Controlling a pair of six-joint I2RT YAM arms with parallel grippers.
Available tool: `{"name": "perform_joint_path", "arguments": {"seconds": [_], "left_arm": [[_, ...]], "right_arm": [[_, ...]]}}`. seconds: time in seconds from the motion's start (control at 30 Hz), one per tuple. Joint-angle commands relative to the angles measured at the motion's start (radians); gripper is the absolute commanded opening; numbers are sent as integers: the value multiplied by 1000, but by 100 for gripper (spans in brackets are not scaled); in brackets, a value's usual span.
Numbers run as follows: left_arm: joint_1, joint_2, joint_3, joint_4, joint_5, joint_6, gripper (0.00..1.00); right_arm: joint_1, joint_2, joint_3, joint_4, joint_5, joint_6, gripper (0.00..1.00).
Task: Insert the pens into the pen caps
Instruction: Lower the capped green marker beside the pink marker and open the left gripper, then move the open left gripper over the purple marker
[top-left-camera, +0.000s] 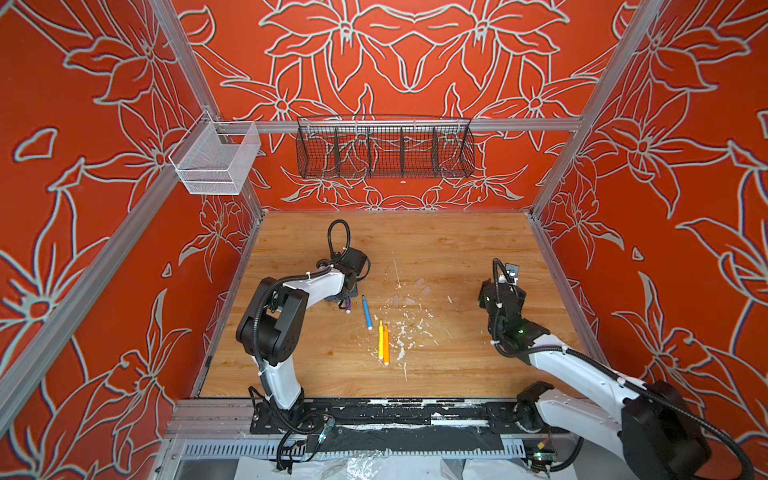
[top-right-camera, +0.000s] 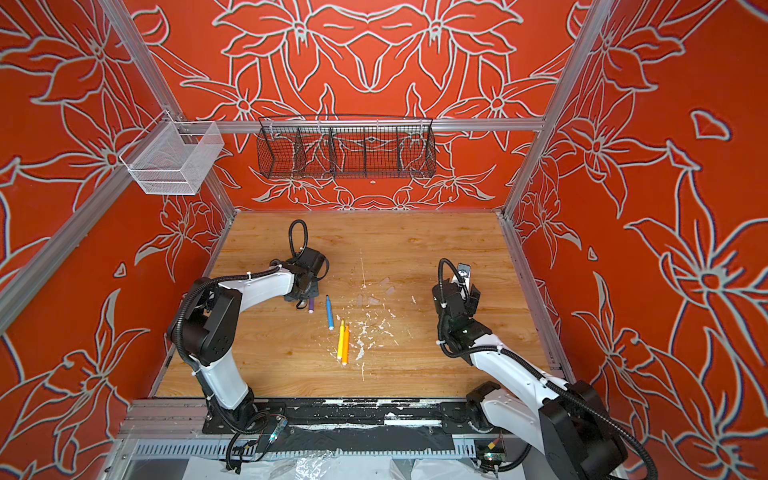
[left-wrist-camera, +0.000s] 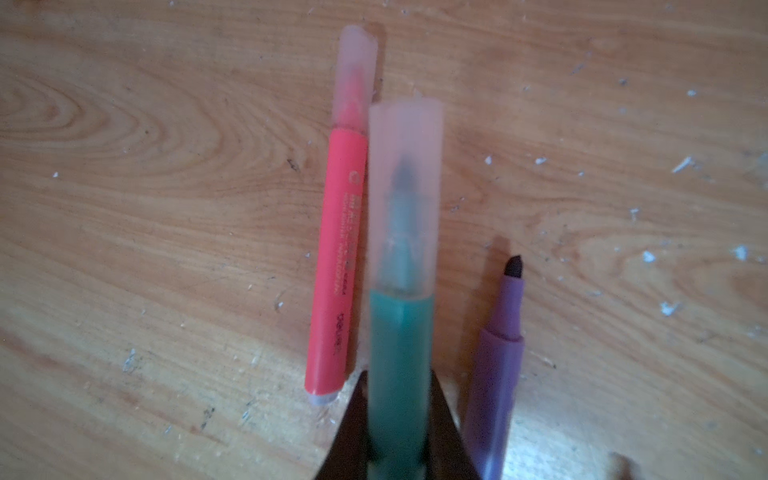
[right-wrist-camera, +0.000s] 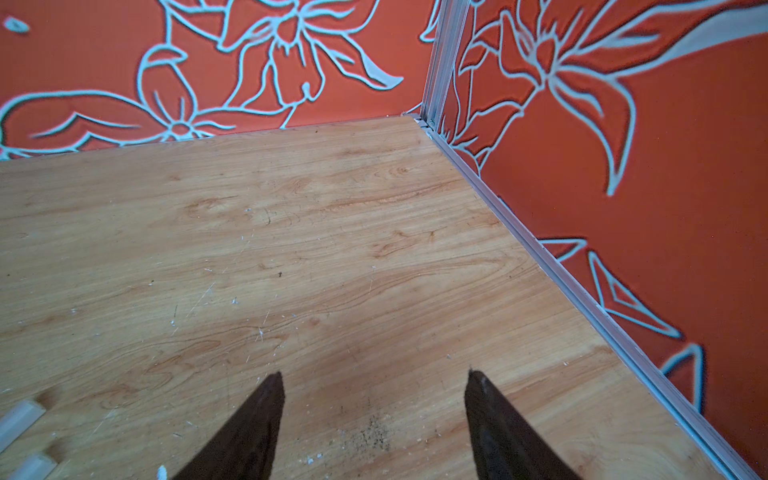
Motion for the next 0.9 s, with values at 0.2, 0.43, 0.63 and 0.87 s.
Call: {"name": "perform_joint_path", "arguments": {"seconds": [0.2, 0.43, 0.63, 0.87], "left_arm": [[5, -16, 33, -61, -40, 17, 29], [-5, -114, 29, -81, 1, 75, 33], [-77, -251, -35, -70, 7, 112, 34], [-147, -353, -113, -34, 82, 111, 37]], "right_arm": [[-2, -14, 9, 11, -5, 0, 71], [-1, -15, 9, 11, -5, 0, 71], [-1, -15, 9, 11, -7, 0, 71], [-1, -17, 8, 11, -8, -2, 71]]}}
